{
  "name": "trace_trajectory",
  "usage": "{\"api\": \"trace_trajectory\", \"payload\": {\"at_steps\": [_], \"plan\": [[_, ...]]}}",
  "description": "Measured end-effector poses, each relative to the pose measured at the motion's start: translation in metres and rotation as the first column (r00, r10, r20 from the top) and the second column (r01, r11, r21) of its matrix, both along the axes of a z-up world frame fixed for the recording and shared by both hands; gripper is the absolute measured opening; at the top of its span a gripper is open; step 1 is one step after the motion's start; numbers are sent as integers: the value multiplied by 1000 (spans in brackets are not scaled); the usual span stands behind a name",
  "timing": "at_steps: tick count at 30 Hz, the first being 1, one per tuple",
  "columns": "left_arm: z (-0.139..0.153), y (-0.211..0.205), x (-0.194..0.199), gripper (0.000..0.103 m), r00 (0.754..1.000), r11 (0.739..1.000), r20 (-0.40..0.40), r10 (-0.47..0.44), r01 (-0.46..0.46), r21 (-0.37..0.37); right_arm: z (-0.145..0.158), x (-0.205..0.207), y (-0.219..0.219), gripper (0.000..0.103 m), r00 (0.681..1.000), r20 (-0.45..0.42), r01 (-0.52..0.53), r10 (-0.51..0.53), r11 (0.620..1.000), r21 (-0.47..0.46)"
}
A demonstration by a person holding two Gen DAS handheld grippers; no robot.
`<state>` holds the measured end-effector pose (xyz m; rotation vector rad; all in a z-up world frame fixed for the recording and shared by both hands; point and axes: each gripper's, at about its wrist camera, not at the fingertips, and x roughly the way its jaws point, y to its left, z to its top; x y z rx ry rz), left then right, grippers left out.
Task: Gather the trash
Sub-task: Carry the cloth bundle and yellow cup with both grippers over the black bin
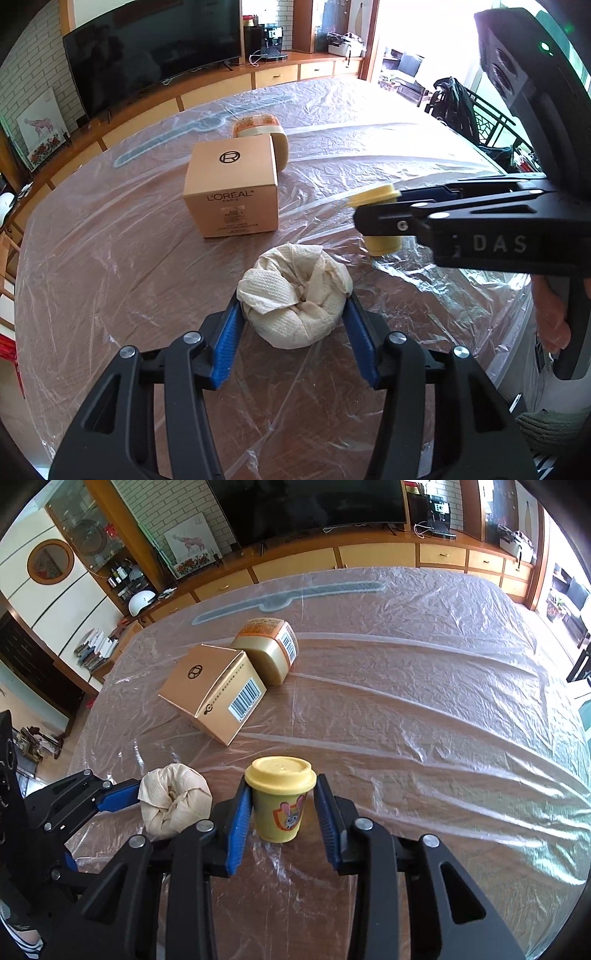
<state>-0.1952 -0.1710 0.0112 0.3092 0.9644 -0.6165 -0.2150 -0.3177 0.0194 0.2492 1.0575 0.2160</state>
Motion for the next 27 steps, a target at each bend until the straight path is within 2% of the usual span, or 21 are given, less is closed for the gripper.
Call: {"api": "trace_trajectory", "payload": {"at_steps": [12, 27], "plan": [[4, 11, -14, 54, 999, 999, -7, 35, -35, -26, 3, -24, -6, 34, 1000, 5, 11, -11, 1000, 20], [17, 30, -40, 54, 999, 996, -4, 55, -55, -64, 28, -66, -9, 34, 998, 51, -30, 26, 996, 86]]}}
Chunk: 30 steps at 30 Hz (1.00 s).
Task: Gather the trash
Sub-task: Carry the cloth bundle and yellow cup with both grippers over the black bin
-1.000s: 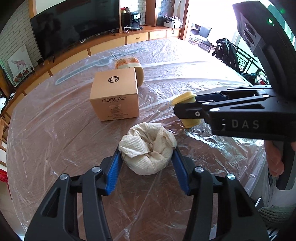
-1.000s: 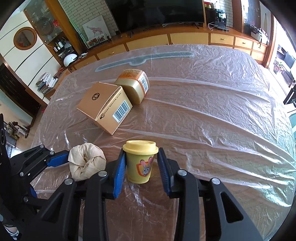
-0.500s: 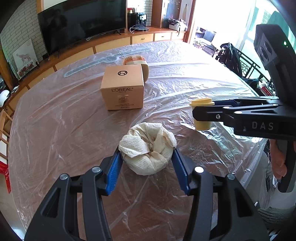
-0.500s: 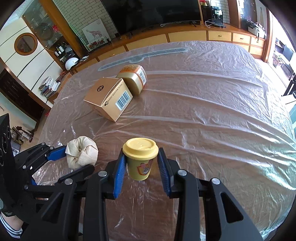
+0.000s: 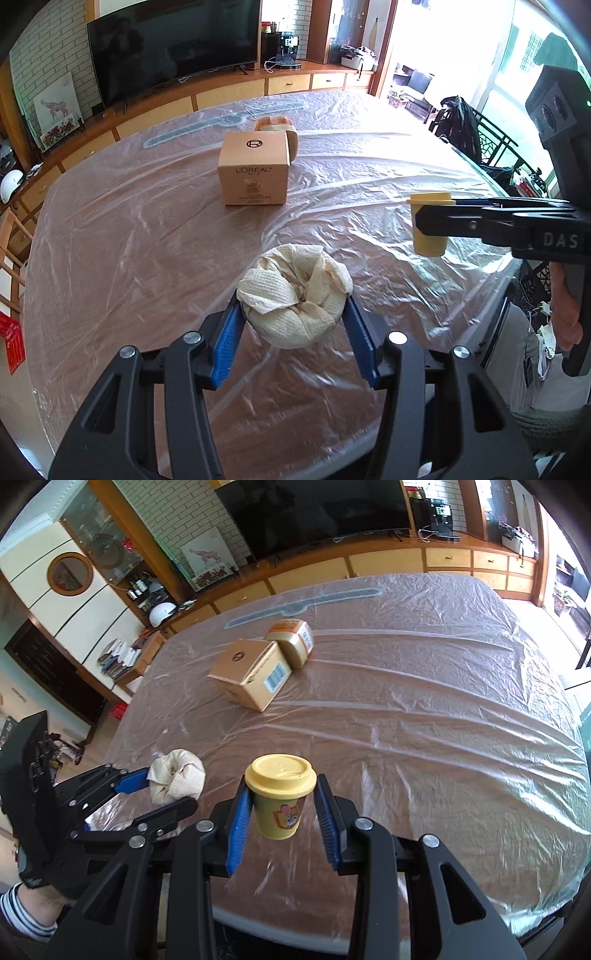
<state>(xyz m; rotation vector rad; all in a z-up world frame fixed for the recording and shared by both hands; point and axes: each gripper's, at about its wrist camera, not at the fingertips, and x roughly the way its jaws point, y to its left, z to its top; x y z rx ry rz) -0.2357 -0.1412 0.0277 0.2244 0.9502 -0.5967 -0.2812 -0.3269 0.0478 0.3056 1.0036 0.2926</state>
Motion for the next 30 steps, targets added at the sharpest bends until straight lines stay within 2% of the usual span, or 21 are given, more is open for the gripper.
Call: {"api": "trace_trajectory", "payload": {"at_steps": [19, 30], "plan": [[3, 14, -68, 54, 999, 999, -15, -46, 46, -7, 7, -84, -1, 34, 994, -14, -109, 109, 994, 22], [-5, 10, -109, 54, 991, 991, -40, -129, 130, 13, 2, -117, 4, 34, 983, -41, -180, 181, 983, 21]]}}
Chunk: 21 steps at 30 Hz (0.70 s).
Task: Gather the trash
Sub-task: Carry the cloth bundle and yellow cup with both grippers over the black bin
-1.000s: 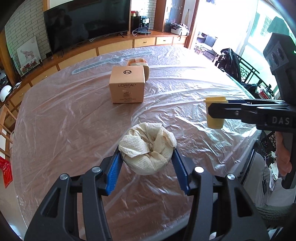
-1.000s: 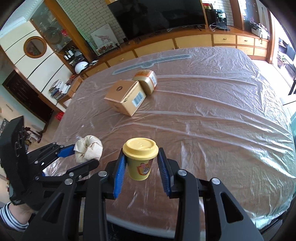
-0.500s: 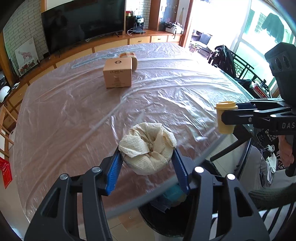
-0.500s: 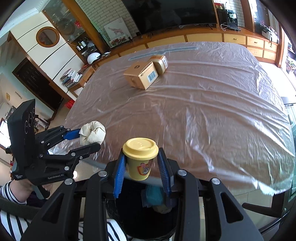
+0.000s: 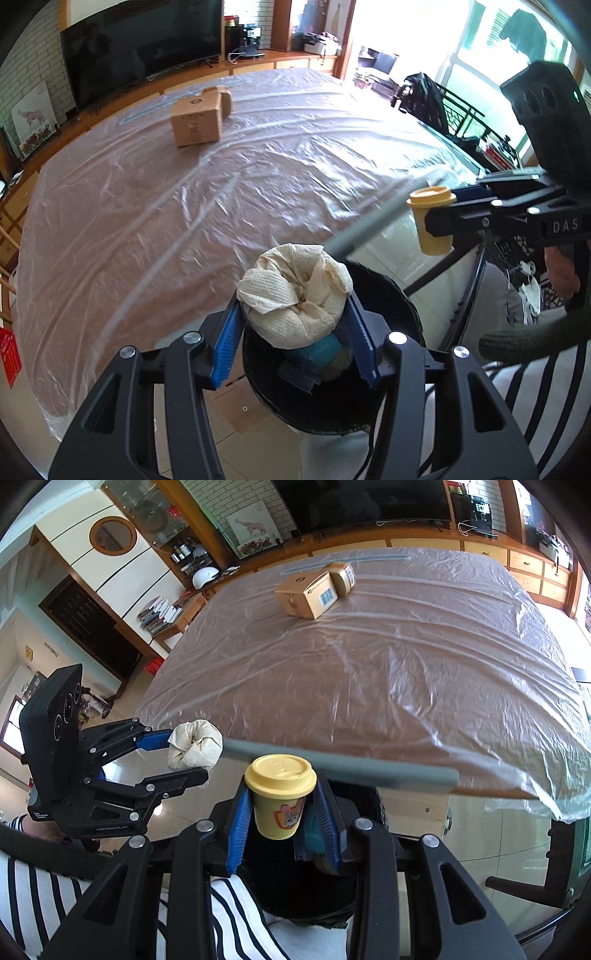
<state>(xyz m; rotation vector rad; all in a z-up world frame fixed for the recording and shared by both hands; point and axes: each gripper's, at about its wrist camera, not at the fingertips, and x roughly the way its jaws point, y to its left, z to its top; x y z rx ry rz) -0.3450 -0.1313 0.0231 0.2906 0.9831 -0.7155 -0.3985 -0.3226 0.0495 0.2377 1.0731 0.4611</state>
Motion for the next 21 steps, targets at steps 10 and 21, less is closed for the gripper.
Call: {"api": "trace_trajectory", "payload": {"at_steps": [10, 21], "plan": [[-15, -9, -18, 54, 998, 998, -38, -59, 60, 33, -12, -19, 9, 34, 998, -27, -53, 52, 997, -55], [-51, -17, -22, 54, 993, 989, -85, -87, 96, 114, -44, -23, 18, 34, 993, -88, -84, 74, 990, -117]]}}
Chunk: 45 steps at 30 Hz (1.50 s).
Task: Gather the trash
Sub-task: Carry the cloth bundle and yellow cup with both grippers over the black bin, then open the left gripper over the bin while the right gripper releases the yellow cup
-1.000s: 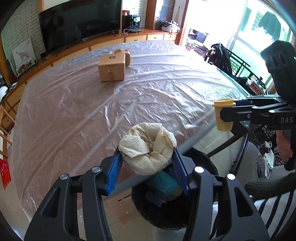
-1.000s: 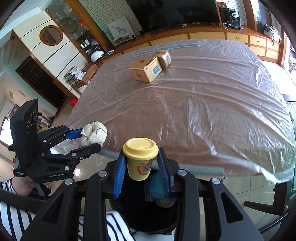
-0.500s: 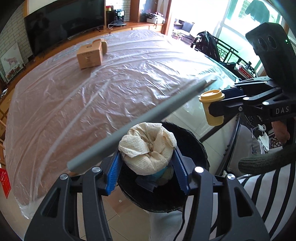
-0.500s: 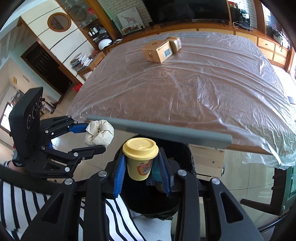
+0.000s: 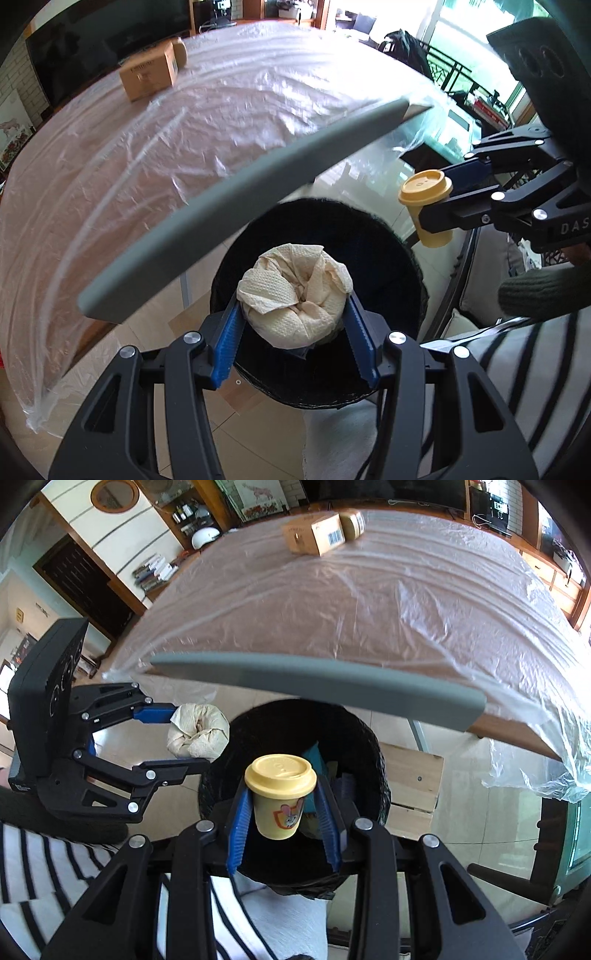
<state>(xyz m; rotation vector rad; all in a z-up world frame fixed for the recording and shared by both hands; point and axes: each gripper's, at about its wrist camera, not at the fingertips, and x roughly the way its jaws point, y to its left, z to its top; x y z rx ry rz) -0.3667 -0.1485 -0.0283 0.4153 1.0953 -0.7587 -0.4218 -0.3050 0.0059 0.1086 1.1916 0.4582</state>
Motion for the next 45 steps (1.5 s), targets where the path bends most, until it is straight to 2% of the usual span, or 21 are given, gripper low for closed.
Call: {"api": "trace_trajectory", "payload": {"at_steps": [12, 20, 33, 45], "plan": [[-37, -8, 6, 54, 999, 997, -47, -5, 8, 72, -39, 15, 15, 34, 997, -66, -51, 48, 998, -41], [-50, -9, 8, 54, 999, 995, -48, 9, -4, 100, -53, 22, 31, 34, 995, -52, -88, 83, 991, -97], [-62, -15, 10, 54, 999, 991, -41, 28, -22, 131, -71, 31, 37, 34, 994, -61, -95, 87, 986, -139], [-65, -21, 5, 54, 999, 990, -28, 21, -17, 141, -73, 30, 37, 34, 995, -70, -75, 65, 986, -148]]}}
